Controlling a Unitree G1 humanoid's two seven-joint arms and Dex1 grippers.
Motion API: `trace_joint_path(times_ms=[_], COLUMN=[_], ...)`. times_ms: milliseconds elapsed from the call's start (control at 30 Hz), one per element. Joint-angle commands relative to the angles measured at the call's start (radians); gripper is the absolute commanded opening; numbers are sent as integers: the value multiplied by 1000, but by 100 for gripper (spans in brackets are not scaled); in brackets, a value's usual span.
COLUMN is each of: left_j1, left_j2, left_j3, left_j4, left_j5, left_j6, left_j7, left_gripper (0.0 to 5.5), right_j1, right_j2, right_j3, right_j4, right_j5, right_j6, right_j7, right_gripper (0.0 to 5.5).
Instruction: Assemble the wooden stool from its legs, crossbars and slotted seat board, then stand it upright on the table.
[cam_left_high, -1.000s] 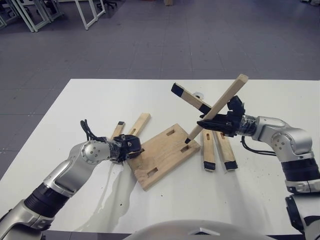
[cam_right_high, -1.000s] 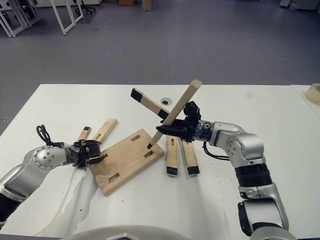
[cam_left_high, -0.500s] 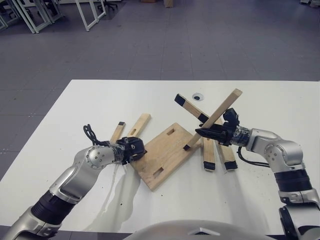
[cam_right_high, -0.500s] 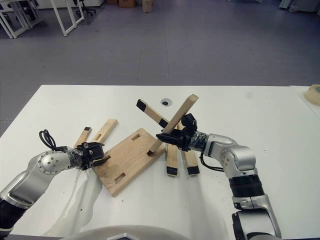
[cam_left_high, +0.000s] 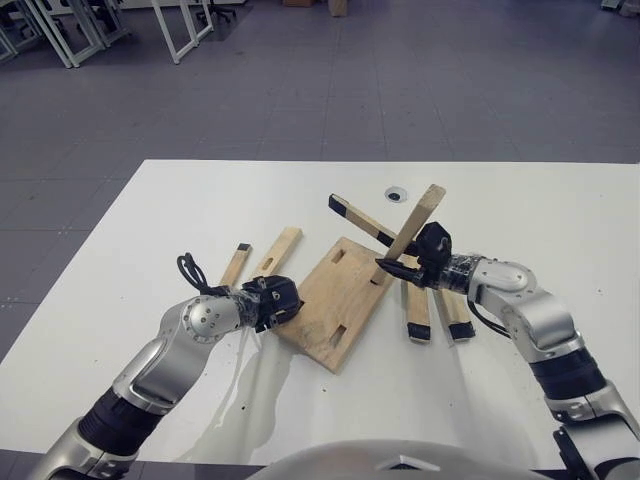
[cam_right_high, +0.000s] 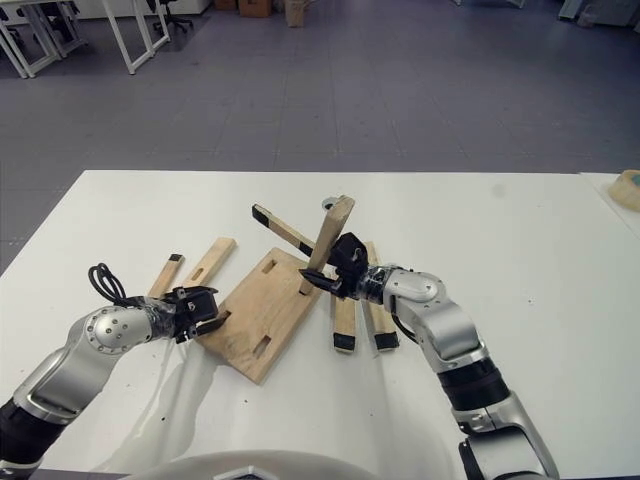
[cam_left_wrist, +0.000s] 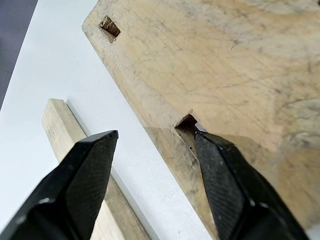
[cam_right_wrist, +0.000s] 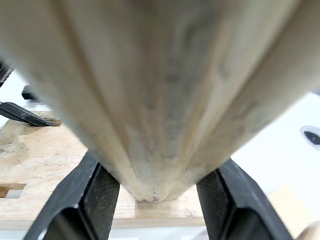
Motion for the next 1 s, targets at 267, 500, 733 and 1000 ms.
trace_joint_path(times_ms=[267, 500, 733, 1000], left_j1=[17, 31, 30, 45], left_j2=[-51, -51, -50, -61], left_j3=[-36, -40, -32, -31], left_j4=[73, 135, 169, 175], left_j5=[-4, 11, 17, 20], left_j6=[-23, -71, -108, -114], left_j7=[-10, -6, -2, 6], left_gripper=[286, 286, 286, 286], right_j1=[-104, -175, -162, -53], right_j2=[-41, -66, -66, -148], right_j3=[-51, -46, -75, -131], right_j4=[496, 441, 391, 159], right_j5=[-22, 44, 52, 62], right_j6=[-48, 77, 76, 174], right_j7=[172, 380, 387, 370], right_gripper=[204, 202, 239, 391])
